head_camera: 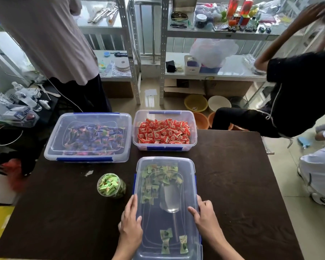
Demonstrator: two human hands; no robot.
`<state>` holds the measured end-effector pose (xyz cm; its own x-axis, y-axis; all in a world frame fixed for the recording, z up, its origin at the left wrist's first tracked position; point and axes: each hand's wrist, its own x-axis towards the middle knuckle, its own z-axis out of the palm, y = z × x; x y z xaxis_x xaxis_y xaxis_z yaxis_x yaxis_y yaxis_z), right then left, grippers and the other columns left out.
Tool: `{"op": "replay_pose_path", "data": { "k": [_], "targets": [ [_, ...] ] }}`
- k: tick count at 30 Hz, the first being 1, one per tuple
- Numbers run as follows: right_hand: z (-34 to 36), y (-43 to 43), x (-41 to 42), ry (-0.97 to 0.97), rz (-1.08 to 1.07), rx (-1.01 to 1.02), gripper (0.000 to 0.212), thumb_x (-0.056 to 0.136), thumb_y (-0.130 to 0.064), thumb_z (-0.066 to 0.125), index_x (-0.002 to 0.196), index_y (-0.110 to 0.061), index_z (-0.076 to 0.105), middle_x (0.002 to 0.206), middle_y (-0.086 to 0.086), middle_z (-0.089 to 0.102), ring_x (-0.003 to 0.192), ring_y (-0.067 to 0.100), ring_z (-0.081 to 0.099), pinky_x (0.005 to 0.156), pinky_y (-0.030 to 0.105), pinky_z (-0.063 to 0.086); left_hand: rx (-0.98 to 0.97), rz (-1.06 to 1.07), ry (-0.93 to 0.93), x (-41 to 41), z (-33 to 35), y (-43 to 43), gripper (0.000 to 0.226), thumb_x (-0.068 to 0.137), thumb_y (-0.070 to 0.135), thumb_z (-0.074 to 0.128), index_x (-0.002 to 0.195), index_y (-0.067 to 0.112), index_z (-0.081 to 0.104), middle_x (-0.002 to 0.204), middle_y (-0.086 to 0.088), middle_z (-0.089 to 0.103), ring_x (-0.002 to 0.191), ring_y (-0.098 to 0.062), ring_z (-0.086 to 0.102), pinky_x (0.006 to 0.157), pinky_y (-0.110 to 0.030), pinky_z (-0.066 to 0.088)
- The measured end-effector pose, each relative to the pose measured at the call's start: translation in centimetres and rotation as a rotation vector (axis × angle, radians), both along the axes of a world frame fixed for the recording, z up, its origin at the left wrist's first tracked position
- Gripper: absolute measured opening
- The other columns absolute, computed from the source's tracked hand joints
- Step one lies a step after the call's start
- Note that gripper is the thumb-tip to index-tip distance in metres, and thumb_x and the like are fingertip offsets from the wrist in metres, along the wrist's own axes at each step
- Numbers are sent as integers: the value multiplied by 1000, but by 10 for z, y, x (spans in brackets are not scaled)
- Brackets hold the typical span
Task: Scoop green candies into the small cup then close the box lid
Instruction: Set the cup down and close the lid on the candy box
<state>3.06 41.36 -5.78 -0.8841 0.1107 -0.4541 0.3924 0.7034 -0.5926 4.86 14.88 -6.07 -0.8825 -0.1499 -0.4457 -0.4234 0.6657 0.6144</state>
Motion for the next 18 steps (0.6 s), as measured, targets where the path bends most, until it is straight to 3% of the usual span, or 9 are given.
{"op": "replay_pose_path", "data": {
  "k": [4,7,9,11,13,16,18],
  "targets": [
    [-8,-11,4,18,-73,55,54,103,-38,49,152,-19,37,101,-3,40,93,14,48,82,30,47,79,-44,41,4,-11,-4,84,103,-1,46,160,42,0,170,22,-2,156,-3,13,121,-45,28],
    [-5,-16,4,23,-60,127,59,104,-43,44,157,-20,31,112,-2,38,101,14,36,84,27,38,217,-16,69,7,-10,-4,83,104,-7,40,157,45,3,170,23,-3,154,10,1,128,-25,14],
    [-8,-12,5,41,-54,129,63,103,-47,44,159,-24,28,127,2,39,112,18,37,91,30,40,260,22,53,6,-6,-2,78,106,-5,40,158,43,8,172,17,-1,155,7,2,123,-16,11],
    [-14,-5,6,-16,-116,-20,73,98,-55,47,161,-32,18,147,9,35,131,28,39,105,39,40,279,110,12,7,-8,-1,72,107,4,45,162,37,11,173,8,3,156,-6,7,126,-30,13],
    [-19,0,4,-119,-248,-237,94,88,-66,55,162,-34,8,153,13,40,137,30,44,110,44,39,309,244,-61,5,-10,-3,75,104,20,58,164,28,13,171,-1,21,156,-20,23,125,-41,22],
    [-19,6,3,-157,-276,-247,101,80,-73,59,159,-21,25,147,10,50,129,25,53,106,41,45,288,387,-183,-4,-16,-18,104,84,46,81,164,19,20,153,-10,51,138,-29,51,114,-46,42],
    [-18,7,6,-63,-226,-127,91,82,-72,58,151,-15,40,132,4,52,114,16,56,95,33,48,146,288,-196,-6,-18,-29,106,74,63,81,157,14,36,136,-6,57,122,-24,58,104,-42,49]
  ]
}}
